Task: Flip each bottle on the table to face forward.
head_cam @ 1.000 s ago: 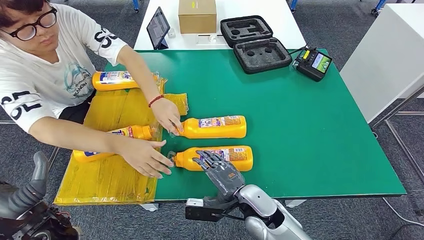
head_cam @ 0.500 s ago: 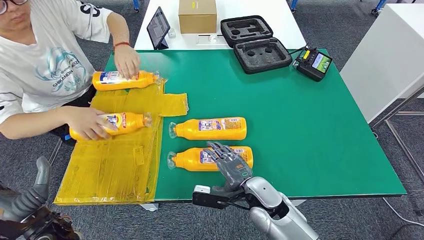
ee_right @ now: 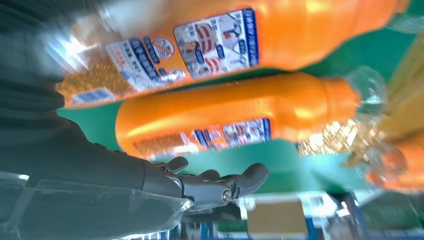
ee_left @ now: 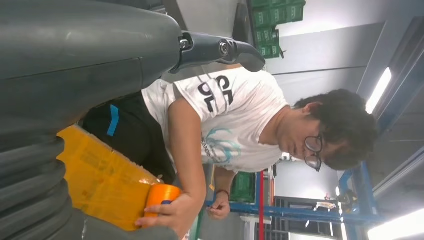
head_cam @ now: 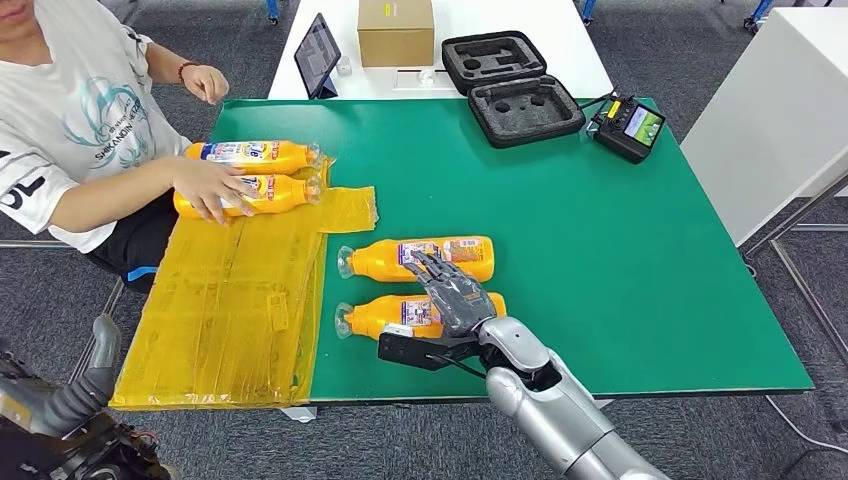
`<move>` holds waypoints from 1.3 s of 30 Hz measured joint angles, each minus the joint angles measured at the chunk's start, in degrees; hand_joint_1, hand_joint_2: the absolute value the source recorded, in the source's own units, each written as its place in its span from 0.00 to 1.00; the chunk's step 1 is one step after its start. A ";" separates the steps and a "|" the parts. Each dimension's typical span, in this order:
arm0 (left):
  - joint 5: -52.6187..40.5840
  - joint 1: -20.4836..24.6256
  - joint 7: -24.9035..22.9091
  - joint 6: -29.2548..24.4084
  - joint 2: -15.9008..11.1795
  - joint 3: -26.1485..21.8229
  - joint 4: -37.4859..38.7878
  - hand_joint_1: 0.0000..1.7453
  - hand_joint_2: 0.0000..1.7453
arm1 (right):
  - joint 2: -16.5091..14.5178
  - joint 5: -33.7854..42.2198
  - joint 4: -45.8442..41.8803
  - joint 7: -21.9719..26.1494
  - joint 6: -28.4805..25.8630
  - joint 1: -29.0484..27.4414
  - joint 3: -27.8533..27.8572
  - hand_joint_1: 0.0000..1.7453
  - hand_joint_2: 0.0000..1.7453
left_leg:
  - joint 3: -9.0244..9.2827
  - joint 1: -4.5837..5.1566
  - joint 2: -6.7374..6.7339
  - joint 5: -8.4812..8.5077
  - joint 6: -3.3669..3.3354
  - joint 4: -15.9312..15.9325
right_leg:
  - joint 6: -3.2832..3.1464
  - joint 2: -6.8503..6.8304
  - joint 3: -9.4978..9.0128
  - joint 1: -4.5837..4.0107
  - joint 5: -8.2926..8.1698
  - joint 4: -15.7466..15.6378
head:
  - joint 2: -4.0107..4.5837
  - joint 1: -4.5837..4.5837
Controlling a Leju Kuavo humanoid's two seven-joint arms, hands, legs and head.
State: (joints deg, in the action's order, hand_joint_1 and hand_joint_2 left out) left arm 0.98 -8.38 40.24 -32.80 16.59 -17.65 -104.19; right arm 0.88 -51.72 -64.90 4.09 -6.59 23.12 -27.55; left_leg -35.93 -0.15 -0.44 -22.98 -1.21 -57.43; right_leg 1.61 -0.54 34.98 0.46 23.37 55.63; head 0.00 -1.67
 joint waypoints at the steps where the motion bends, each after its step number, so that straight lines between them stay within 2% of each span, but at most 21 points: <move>1: 0.02 0.04 0.00 -0.03 0.00 0.15 0.15 0.00 1.00 | -0.19 0.29 1.10 0.15 0.15 0.24 0.26 0.00 1.00 | 0.00 0.00 0.00 0.00 0.00 0.00 | 0.00 0.00 0.00 0.00 0.00 0.00 | 0.00 0.00; 10: 1.24 0.33 0.00 -0.10 0.00 0.40 0.84 0.00 1.00 | -1.04 0.71 8.75 0.84 1.70 1.46 1.23 0.00 1.00 | 0.00 0.00 -0.01 -0.01 0.00 0.00 | 0.01 0.01 0.01 -0.01 0.00 0.00 | 0.00 -0.02; 24: 1.43 0.67 0.00 0.75 0.04 0.38 1.45 0.00 1.00 | -1.28 1.30 12.64 0.77 3.34 3.41 1.37 0.00 1.00 | 0.05 0.00 -0.01 -0.01 -0.01 0.00 | 0.01 0.01 -0.04 0.00 -0.01 -0.01 | 0.00 -0.01; 25: 1.43 0.68 0.00 0.75 0.04 0.38 1.47 0.00 1.00 | -1.28 1.31 12.74 0.77 3.38 3.46 1.37 0.09 1.00 | 0.06 0.00 -0.01 -0.01 -0.01 0.00 | 0.01 0.01 -0.04 0.00 -0.01 -0.01 | 0.00 -0.01; 28: 1.51 0.68 0.00 0.75 0.04 0.37 1.49 0.00 1.00 | -1.27 1.41 12.96 0.77 3.53 3.60 1.41 0.82 1.00 | 0.07 0.00 -0.01 -0.01 -0.01 0.00 | 0.01 0.01 -0.04 0.00 0.00 -0.01 | 0.00 -0.01; 29: 1.57 0.68 0.00 0.76 0.04 0.34 1.51 0.00 1.00 | -1.27 1.46 13.00 0.77 3.66 3.63 1.46 0.98 1.00 | 0.07 0.00 -0.01 -0.01 -0.01 0.00 | 0.01 0.01 -0.05 0.00 0.00 -0.01 | 0.00 -0.01; 39: 1.05 1.42 0.00 1.80 0.02 0.26 2.35 0.00 1.00 | -0.56 1.47 13.53 2.42 8.91 5.28 1.73 1.00 1.00 | 0.15 0.00 -0.01 0.00 -0.01 -0.01 | 0.01 0.01 -0.09 0.01 -0.01 -0.01 | 0.00 -0.01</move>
State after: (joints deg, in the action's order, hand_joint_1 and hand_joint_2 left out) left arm 2.04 -6.96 40.24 -30.99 16.61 -17.39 -101.85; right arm 0.32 -50.24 -51.37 6.50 2.32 28.41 -25.81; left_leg -35.78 -0.15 -0.45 -22.98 -1.23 -57.43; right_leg 1.61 -0.54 34.89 0.46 23.36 55.62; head 0.00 -1.68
